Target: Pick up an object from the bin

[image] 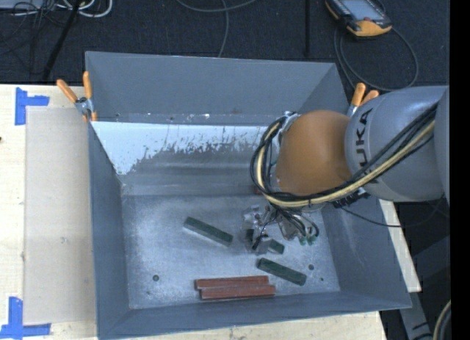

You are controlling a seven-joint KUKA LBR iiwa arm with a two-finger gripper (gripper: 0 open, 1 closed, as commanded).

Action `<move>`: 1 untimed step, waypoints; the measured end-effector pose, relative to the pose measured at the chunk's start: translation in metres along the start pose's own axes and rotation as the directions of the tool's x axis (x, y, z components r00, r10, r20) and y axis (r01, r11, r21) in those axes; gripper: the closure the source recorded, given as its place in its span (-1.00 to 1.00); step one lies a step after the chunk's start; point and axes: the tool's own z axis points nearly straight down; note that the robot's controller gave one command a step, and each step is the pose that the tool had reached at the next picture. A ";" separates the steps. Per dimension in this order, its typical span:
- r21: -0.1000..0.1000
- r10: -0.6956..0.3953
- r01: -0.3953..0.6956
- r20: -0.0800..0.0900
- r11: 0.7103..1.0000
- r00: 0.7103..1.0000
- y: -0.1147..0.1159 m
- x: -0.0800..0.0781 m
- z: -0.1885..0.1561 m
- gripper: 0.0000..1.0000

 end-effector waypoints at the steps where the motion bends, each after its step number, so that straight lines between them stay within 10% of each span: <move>1: -0.001 -0.141 0.141 0.003 0.990 0.990 -0.022 -0.023 0.039 -1.00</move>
Offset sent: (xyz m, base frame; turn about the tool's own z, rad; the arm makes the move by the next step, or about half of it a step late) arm 0.0000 0.0000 0.0000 0.0000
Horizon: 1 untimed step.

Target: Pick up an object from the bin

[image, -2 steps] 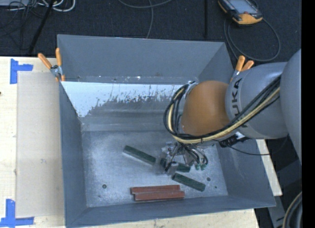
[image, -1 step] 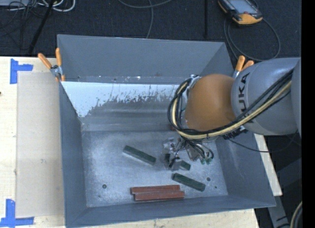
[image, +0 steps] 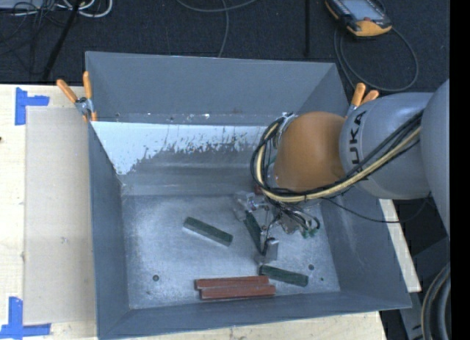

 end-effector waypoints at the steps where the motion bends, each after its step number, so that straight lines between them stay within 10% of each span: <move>1: 0.000 0.000 0.000 0.002 1.000 1.000 0.000 0.000 -0.002 -1.00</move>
Offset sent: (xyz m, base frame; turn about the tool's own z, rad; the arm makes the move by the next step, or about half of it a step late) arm 0.0161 0.0754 0.0020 0.1071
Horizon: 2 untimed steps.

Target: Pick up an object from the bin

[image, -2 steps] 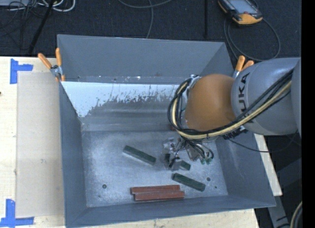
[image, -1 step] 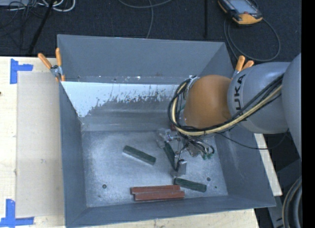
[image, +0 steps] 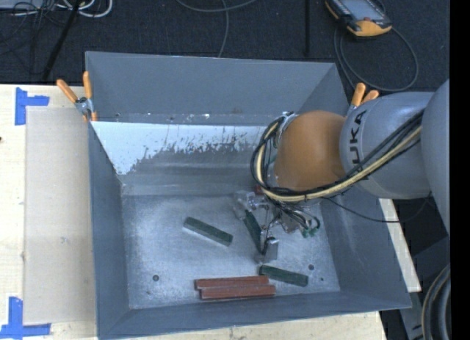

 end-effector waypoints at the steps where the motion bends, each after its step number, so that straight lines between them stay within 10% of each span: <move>1: 0.002 0.065 -0.065 0.002 0.998 0.998 0.035 -0.022 0.000 -1.00; 2: 0.000 0.113 -0.113 0.002 0.994 0.994 0.074 -0.056 -0.007 1.00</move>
Offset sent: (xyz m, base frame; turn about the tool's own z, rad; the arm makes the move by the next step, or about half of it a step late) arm 0.0300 0.0862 0.0075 0.1128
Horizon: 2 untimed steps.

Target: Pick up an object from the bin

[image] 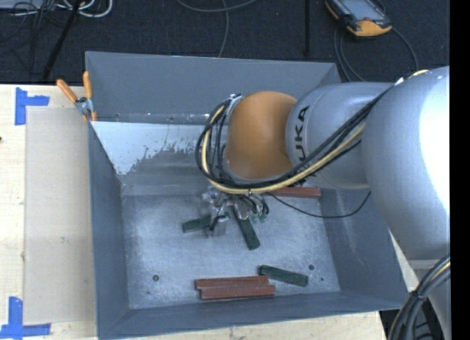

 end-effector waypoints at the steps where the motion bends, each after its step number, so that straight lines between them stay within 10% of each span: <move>1: 0.000 0.001 -0.001 0.000 1.000 1.000 0.000 0.000 0.000 1.00; 2: 0.001 -0.016 0.016 0.000 1.000 1.000 0.021 0.003 -0.116 1.00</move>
Offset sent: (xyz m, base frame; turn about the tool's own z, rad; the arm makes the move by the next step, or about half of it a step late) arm -0.0075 0.0199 0.1166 -0.0155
